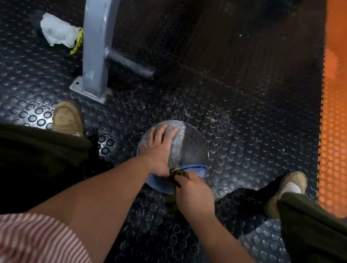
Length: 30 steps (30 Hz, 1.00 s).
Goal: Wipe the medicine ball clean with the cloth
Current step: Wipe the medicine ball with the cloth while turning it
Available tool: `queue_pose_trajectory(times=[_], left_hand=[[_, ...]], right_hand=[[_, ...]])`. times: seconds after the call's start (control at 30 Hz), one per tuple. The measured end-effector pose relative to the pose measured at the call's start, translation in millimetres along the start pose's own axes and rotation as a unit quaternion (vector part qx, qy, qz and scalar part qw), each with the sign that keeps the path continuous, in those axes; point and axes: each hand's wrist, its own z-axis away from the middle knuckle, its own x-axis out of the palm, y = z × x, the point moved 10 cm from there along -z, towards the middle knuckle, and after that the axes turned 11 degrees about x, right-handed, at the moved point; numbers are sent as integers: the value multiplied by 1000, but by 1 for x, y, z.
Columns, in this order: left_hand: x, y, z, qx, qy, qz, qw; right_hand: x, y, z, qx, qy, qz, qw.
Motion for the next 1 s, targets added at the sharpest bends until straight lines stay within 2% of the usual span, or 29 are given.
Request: queue_pose_trajectory(times=[0.07,0.17,0.23,0.33,0.43,0.5,0.6,0.77,0.87,1.0], left_hand=[[0,-2,1,-7,4,-2,1000],[1,-4,1,-14,3,-7,1000],[0,-4,0,-14,4,-10,1000],[-2,-4,-1,-16,4,-1,1000],[-3,-2,-1,-6,1,1,1000],[-1,-2,0,-2,1,-4,1000],[1,-2,3,-3,2,-7,1000],[-2,-1,-1,-7,8,3,1000],[-2,-4,0,-9,14,9,1000],[1,-10,4,-2,27,-6,1000]], right_hand=[[-3,4,-8,13,-19,-28,999],[-31,12,-29,59,40,-62,996],[-35,16,-37,77,52,-77,993],[-24,8,-27,38,42,-59,997],[5,0,-7,-18,-6,-19,1000],[-2,5,-6,-22,27,-39,999],[-10,19,-13,3,44,-61,997],[-16,40,-20,107,36,-140,984],[-13,19,-19,66,30,-133,988],[-11,9,-21,7,8,-60,998]])
